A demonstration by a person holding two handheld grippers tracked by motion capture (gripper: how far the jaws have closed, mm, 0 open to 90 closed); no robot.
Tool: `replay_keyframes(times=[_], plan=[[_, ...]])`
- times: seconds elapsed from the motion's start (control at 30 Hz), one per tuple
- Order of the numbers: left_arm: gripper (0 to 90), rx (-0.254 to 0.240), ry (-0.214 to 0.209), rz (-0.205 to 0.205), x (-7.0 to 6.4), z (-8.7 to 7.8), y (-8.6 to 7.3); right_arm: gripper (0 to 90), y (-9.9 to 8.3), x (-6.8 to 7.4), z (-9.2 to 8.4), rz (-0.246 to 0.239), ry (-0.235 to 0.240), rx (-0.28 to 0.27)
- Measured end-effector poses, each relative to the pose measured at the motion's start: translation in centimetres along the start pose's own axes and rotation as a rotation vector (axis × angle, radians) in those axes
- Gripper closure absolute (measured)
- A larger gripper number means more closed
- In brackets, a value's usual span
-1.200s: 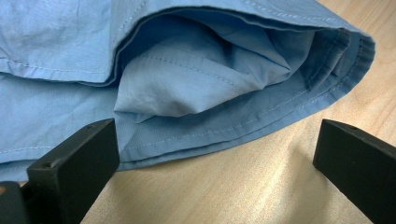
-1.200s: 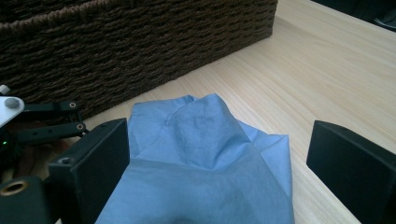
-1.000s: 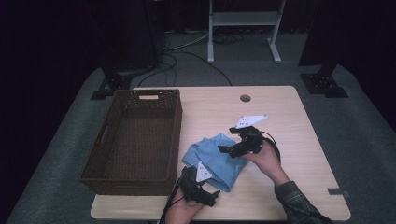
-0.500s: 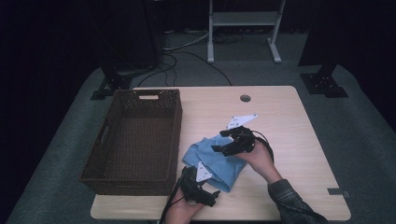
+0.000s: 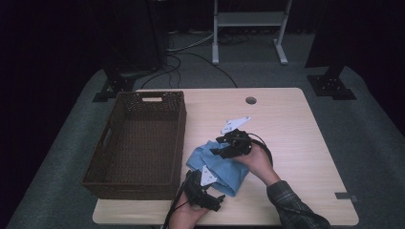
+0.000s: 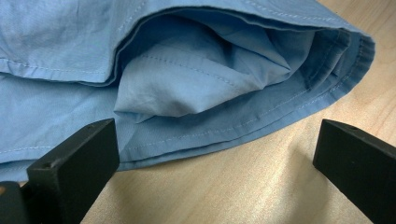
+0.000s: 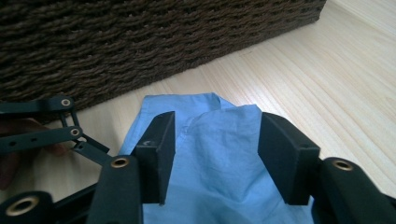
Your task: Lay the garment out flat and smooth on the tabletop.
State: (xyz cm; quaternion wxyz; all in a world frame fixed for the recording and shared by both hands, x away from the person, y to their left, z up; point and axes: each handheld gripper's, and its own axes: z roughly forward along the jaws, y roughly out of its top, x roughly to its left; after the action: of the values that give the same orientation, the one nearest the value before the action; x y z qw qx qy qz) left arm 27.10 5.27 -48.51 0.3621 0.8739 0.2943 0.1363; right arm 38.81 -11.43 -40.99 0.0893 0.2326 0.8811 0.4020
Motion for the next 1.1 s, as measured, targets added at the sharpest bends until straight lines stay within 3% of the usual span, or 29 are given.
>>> replay_keyframes(times=[0.6, 1.1], plan=[[0.0, 0.0, -0.001, -0.002, 0.0, 0.0, 0.0, 53.7, 1.3, 0.5, 3.0, 0.004, 0.036, 0.07], [0.0, 0.0, -0.002, -0.003, 0.0, 0.0, 0.0, 54.9, 1.7, 0.6, 6.3, -0.014, 0.045, 0.193]])
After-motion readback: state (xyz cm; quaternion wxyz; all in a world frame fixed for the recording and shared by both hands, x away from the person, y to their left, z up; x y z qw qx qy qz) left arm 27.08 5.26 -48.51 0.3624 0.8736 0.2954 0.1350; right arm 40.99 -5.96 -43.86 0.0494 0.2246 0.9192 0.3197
